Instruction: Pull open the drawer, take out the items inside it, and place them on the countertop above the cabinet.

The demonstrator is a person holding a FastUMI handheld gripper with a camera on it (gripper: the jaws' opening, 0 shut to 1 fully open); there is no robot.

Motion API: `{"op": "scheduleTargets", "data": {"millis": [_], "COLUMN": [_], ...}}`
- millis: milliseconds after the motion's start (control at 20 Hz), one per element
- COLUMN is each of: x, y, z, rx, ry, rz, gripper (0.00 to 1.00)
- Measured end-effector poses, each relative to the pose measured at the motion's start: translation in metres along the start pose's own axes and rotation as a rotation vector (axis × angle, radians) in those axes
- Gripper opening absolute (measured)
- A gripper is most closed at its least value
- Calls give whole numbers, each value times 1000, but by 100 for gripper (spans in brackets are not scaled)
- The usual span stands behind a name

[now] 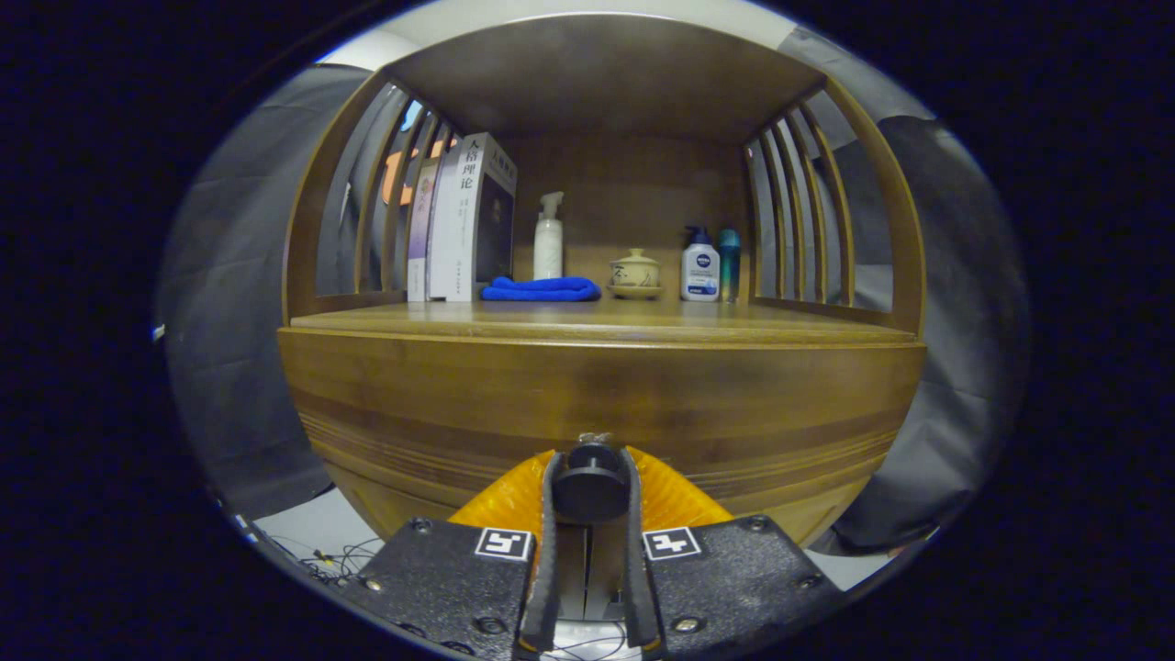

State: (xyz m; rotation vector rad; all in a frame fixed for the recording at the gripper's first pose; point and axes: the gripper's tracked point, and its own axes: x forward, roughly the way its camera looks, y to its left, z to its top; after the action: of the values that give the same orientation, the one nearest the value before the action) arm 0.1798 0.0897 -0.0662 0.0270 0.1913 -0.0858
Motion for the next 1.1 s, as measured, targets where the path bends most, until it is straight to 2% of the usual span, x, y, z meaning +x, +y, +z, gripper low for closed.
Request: {"op": "scheduleTargets", "data": {"millis": [400,850,1100], "x": [-42,-123,-153], "y": [1,-2,-3], "z": [-8,-24,-32], "rx": [10,25,30], "ry": [4,4,-8], "rz": [8,9,6], "gripper": [30,30,30]}}
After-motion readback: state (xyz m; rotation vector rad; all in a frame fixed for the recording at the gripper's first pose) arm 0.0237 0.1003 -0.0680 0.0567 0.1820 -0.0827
